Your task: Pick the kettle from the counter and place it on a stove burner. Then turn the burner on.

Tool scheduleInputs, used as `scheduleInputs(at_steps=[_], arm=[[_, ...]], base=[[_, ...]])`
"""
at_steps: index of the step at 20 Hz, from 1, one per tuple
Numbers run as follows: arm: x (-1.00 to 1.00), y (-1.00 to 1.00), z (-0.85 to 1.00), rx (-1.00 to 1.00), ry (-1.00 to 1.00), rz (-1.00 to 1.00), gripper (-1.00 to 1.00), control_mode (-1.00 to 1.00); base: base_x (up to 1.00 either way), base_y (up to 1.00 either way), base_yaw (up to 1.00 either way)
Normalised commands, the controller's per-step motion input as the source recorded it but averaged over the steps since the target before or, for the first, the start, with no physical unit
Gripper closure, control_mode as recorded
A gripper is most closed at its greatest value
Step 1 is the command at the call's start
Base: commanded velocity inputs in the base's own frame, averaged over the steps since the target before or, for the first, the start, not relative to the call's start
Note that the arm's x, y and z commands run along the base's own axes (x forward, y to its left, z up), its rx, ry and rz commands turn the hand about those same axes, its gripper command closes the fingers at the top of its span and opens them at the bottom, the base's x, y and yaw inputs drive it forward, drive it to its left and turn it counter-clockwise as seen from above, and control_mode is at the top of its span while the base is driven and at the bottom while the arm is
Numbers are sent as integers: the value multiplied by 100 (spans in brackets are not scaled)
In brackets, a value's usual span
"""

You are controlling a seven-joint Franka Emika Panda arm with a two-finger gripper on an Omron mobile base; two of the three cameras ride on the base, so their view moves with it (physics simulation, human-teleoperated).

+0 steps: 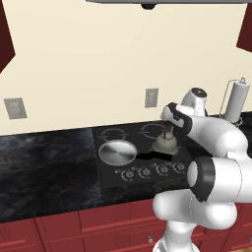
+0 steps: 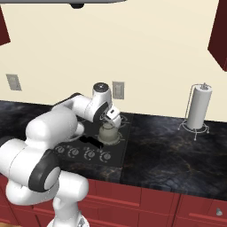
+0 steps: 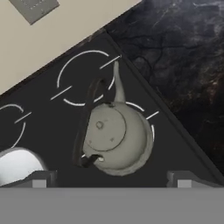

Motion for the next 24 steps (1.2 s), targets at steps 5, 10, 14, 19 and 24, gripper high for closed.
scheduleInputs(at_steps=[5, 10, 14, 19, 24], arm=[[-26, -4, 7, 0, 13, 16, -100, -100], [-38, -11, -26, -1, 11, 22, -100, -100], [-40, -8, -57, -6, 9, 24, -100, -100], [-48, -2, -64, -8, 4, 23, -100, -100], [-45, 0, -63, -8, 3, 22, -100, -100]], base=[[0, 0, 0], [0, 0, 0], [0, 0, 0], [0, 0, 0], [0, 0, 0]])
